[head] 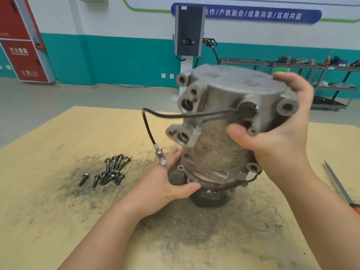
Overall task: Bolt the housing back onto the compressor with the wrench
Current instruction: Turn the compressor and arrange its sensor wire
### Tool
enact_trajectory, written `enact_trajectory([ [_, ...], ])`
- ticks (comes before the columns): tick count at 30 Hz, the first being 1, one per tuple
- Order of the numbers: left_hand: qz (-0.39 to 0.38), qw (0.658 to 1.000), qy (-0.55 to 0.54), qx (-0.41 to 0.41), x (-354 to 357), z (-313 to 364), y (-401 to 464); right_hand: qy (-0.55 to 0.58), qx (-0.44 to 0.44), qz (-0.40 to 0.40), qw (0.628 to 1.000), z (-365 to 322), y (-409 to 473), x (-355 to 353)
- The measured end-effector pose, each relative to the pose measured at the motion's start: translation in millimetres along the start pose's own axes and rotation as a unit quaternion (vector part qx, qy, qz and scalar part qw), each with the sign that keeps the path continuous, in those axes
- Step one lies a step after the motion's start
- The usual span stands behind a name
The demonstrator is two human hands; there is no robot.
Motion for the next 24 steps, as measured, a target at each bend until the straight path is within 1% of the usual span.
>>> enact_trajectory([
  [2,-0.001,0.999,-0.033,-0.004,-2,-4,-1,-0.002,-0.027,0.032,0.999,-8,8,-6],
  [5,0.009,0.999,-0.041,-0.013,-4,-8,-3,0.016,-0.043,0.044,0.998,-13,12,-14],
  [8,0.007,0.996,-0.067,0.054,5,4,0,-0.010,-0.041,0.023,0.999,-10,6,-11],
  [9,0.015,0.995,-0.071,0.064,7,7,1,-0.011,-0.033,0.017,0.999,-7,4,-8],
  [11,0.036,0.995,-0.070,0.061,10,8,3,0.008,-0.015,0.004,1.000,-2,2,-3],
  [13,0.057,0.994,-0.066,0.059,13,5,3,0.014,-0.015,-0.018,1.000,2,1,2],
  [17,0.120,0.991,-0.058,0.013,22,-2,3,0.019,-0.017,-0.060,0.998,9,-1,6],
  [21,0.170,0.984,-0.051,-0.024,32,-4,1,0.039,0.020,-0.075,0.996,16,2,6],
  [24,0.171,0.984,-0.011,-0.044,31,-4,1,0.038,0.019,-0.071,0.997,14,1,5],
])
Point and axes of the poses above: each hand's wrist, its own y-axis towards the middle knuckle, its own x-axis out of the palm, z = x × y, the point moved 6 cm from there along y, towards the middle knuckle, and after that the axes turned 5 degrees about x, right-handed, at the moved point
